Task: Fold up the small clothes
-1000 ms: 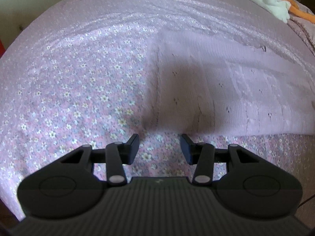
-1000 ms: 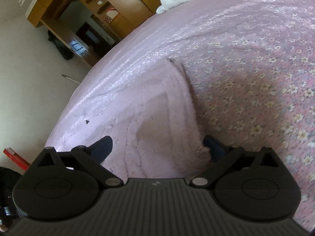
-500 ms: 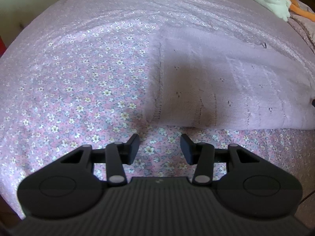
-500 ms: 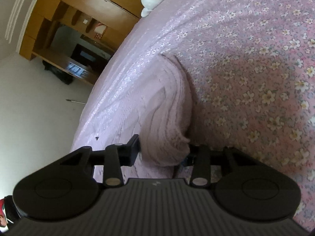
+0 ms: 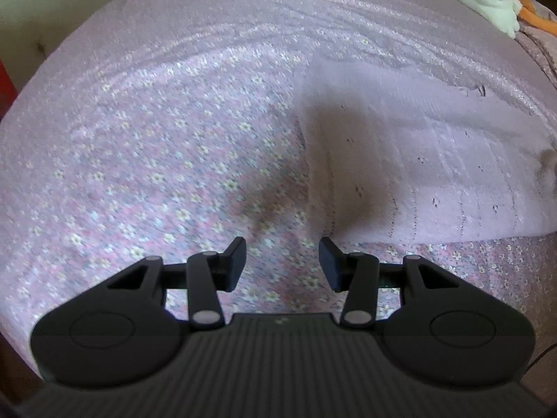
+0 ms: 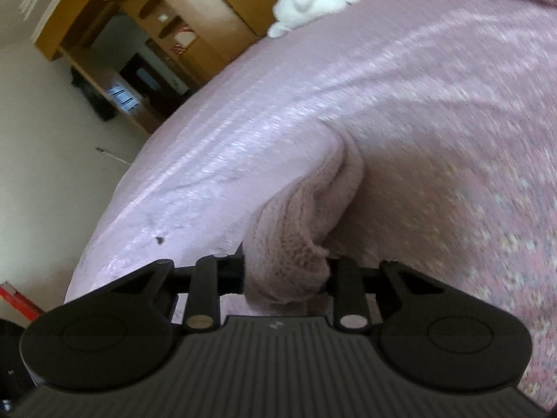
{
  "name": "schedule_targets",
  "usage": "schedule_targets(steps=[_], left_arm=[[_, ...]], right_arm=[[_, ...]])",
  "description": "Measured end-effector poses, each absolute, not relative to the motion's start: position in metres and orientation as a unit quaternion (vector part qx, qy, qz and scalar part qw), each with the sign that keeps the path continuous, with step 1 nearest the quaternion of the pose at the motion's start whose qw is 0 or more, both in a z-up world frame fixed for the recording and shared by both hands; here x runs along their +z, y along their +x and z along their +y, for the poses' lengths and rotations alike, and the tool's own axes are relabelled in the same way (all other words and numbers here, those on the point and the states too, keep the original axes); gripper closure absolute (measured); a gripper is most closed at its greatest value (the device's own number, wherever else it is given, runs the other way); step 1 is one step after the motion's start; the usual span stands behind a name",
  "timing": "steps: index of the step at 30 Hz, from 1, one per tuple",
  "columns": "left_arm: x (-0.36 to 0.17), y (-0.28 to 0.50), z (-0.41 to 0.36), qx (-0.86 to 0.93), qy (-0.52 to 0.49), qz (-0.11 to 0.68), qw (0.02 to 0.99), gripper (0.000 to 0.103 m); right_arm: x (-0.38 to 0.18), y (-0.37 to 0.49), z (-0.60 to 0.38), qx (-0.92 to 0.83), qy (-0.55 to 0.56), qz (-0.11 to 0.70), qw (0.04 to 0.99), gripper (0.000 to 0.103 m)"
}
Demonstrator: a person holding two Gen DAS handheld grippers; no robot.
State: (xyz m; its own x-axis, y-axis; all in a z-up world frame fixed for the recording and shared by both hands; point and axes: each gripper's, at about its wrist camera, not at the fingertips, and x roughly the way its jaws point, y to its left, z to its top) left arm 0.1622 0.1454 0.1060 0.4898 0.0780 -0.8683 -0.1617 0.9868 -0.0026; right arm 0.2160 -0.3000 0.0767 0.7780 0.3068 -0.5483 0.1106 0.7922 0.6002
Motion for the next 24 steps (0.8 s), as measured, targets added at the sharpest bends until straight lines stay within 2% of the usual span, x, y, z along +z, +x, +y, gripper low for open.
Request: schedule_targets(steps=[8,16,21,24], left_arm=[[0.116,0.163,0.165,0.083,-0.034,0.489,0.868,0.055],[0.115,0.159,0.185,0.095,-0.061,0.480,0.870,0.055],[0.111,0.151,0.197,0.105,-0.070,0.481,0.868,0.055],[0.109,0.148,0.206,0.111,-0.079,0.481,0.866,0.055]], right_arm=[[0.135,0.231,-0.239,0.097,0.195,0.309,0.926,0.075],[0.183,0.234,-0.128,0.168,0.074,0.273,0.944,0.077],[0.171,0.218,-0.045,0.230,-0.002,0.265,0.936,0.077],[0.142,0.212,0.001,0.260,-0.043,0.289,0.920,0.077]])
